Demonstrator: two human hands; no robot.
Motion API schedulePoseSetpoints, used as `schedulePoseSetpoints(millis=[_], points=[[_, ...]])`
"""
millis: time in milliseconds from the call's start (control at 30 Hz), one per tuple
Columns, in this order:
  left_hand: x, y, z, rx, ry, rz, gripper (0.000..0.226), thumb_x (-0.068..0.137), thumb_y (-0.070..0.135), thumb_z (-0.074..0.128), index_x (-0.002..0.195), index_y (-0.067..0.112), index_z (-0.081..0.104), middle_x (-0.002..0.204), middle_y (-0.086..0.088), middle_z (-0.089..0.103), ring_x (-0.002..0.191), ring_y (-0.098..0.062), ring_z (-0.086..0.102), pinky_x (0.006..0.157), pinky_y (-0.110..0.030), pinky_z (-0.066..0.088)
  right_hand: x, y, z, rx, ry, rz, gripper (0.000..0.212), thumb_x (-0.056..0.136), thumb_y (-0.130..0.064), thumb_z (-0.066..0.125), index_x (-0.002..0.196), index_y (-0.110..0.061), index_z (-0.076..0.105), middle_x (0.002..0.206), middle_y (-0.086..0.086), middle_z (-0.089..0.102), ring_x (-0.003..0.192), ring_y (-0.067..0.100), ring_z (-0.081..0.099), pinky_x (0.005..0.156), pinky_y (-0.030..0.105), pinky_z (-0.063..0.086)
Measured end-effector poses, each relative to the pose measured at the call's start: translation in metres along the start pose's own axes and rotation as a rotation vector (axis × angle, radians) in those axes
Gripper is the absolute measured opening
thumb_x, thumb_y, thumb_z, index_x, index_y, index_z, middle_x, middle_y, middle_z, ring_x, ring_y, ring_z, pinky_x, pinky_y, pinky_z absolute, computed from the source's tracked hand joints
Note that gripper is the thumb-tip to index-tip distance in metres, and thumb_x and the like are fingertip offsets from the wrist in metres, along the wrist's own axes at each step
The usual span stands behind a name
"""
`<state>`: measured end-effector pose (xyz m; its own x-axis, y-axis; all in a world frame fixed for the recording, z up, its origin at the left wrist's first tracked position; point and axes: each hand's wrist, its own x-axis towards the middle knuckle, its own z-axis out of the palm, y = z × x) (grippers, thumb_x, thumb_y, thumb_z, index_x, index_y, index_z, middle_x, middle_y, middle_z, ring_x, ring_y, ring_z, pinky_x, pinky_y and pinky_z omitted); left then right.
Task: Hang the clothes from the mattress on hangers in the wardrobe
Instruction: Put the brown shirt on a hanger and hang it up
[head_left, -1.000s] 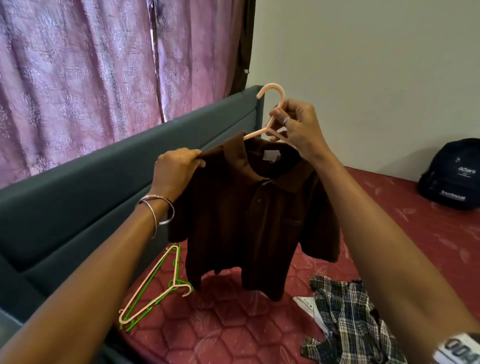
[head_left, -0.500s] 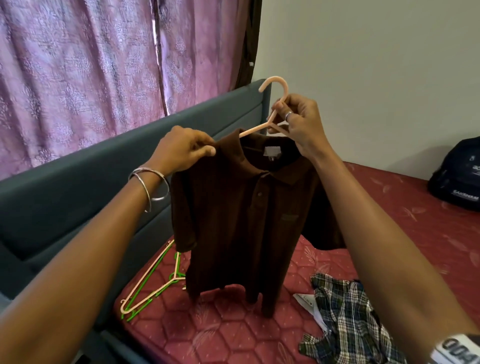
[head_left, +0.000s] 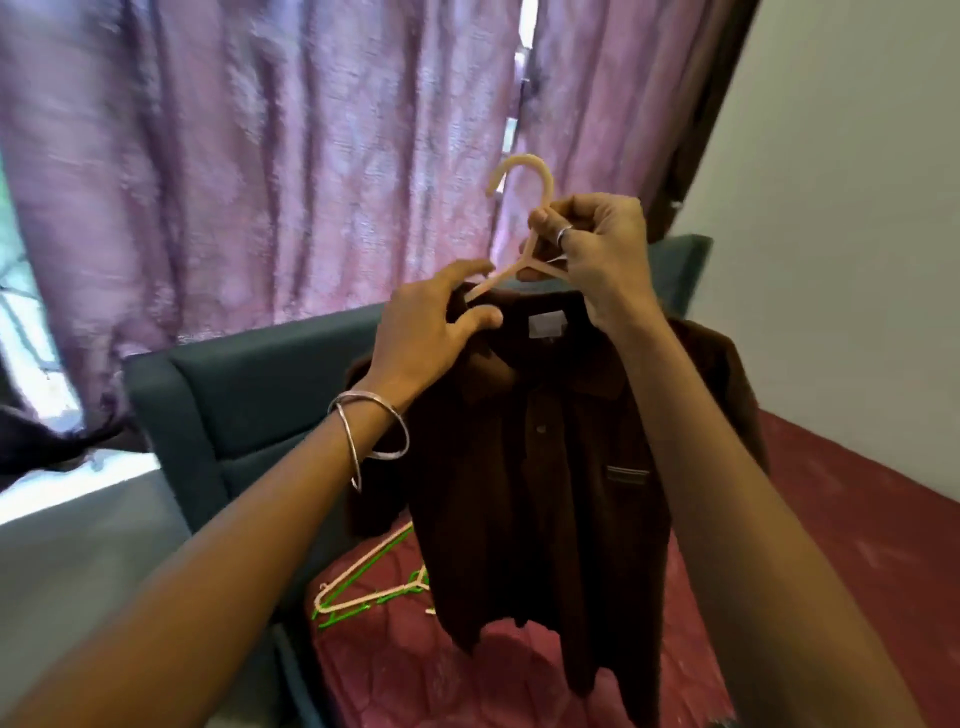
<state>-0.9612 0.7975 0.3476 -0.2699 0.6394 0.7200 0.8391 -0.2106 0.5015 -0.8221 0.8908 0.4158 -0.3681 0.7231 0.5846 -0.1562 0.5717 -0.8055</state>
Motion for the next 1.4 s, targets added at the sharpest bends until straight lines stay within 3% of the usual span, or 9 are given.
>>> schedulePoseSetpoints(millis=[233,333,433,600,767,900,1033,1133,1400], points=[[-0.005,-0.035,-0.160,0.128,0.463,-0.091,0.017,0.084,0.032,0.065,0.089,0.019,0.075,0.082,0.004,0.073,0.073,-0.003,0.062,0.070,-0.023,0.049,0.019,-0.082,0.151,0.031,-0.252,-0.290,0.015,0.085,-0.010,0.065,0.071,-0.011,0.067,0.063,0.004,0.069,0.059,0.023,0.068,0.060,0.051,0.058],[-0.023,-0.051,-0.250,0.241,0.553,-0.117,0.016,0.082,0.035,0.065,0.086,0.022,0.074,0.077,0.007,0.072,0.073,-0.011,0.066,0.070,-0.033,0.053,0.013,-0.115,0.213,-0.237,-0.305,-0.487,0.031,0.079,-0.039,0.072,0.094,-0.012,0.071,0.079,0.005,0.071,0.073,0.019,0.068,0.074,0.041,0.056],[-0.050,-0.061,-0.342,0.398,0.650,-0.141,0.020,0.080,0.040,0.063,0.087,0.025,0.074,0.078,0.008,0.073,0.076,-0.011,0.067,0.070,-0.035,0.053,-0.007,-0.139,0.257,-0.520,-0.314,-0.642,0.039,0.083,-0.047,0.068,0.111,-0.019,0.066,0.099,0.005,0.072,0.096,0.025,0.065,0.081,0.036,0.051],[-0.115,-0.060,-0.505,0.623,0.781,-0.176,0.024,0.078,0.040,0.063,0.088,0.022,0.075,0.082,0.007,0.073,0.079,-0.012,0.068,0.074,-0.025,0.053,-0.052,-0.172,0.368,-0.220,-0.550,-0.718,0.027,0.092,-0.036,0.059,0.109,-0.017,0.068,0.091,0.001,0.068,0.086,0.021,0.064,0.070,0.027,0.040],[-0.177,-0.049,-0.628,0.813,0.886,-0.208,0.018,0.081,0.039,0.064,0.086,0.026,0.075,0.080,0.010,0.072,0.080,-0.012,0.067,0.076,-0.035,0.055,-0.102,-0.220,0.485,-0.046,-0.603,-0.819,0.033,0.089,-0.037,0.039,0.082,-0.012,0.061,0.059,0.000,0.052,0.065,0.024,0.054,0.059,0.029,0.028],[-0.224,-0.021,-0.719,0.958,0.965,-0.276,0.012,0.080,0.033,0.067,0.085,0.025,0.076,0.076,0.011,0.070,0.077,-0.011,0.066,0.075,-0.036,0.056,-0.157,-0.277,0.581,0.089,-0.603,-0.894,0.040,0.091,-0.049,0.028,0.098,-0.020,0.054,0.084,0.016,0.065,0.083,0.041,0.061,0.066,0.045,0.047],[-0.270,0.009,-0.803,1.079,1.030,-0.330,0.013,0.079,0.032,0.069,0.086,0.024,0.076,0.075,0.010,0.071,0.076,-0.011,0.067,0.076,-0.038,0.056,-0.206,-0.343,0.653,0.215,-0.501,-0.987,0.033,0.097,-0.038,0.035,0.119,-0.024,0.055,0.097,0.016,0.069,0.091,0.041,0.062,0.064,0.040,0.042],[-0.298,0.030,-0.857,1.216,1.105,-0.365,0.012,0.080,0.031,0.069,0.087,0.026,0.076,0.075,0.012,0.070,0.077,-0.009,0.067,0.078,-0.036,0.056,-0.236,-0.395,0.707,0.293,-0.436,-1.011,0.027,0.099,-0.030,0.042,0.119,-0.021,0.058,0.096,0.016,0.070,0.090,0.040,0.061,0.062,0.034,0.033],[-0.334,0.084,-0.995,1.566,1.219,-0.444,0.009,0.084,0.023,0.068,0.088,0.022,0.076,0.079,0.005,0.071,0.081,-0.012,0.065,0.078,-0.029,0.052,-0.281,-0.548,0.832,0.489,-0.473,-1.149,0.027,0.098,-0.039,0.042,0.113,-0.025,0.059,0.103,0.007,0.068,0.098,0.034,0.060,0.063,0.033,0.038]])
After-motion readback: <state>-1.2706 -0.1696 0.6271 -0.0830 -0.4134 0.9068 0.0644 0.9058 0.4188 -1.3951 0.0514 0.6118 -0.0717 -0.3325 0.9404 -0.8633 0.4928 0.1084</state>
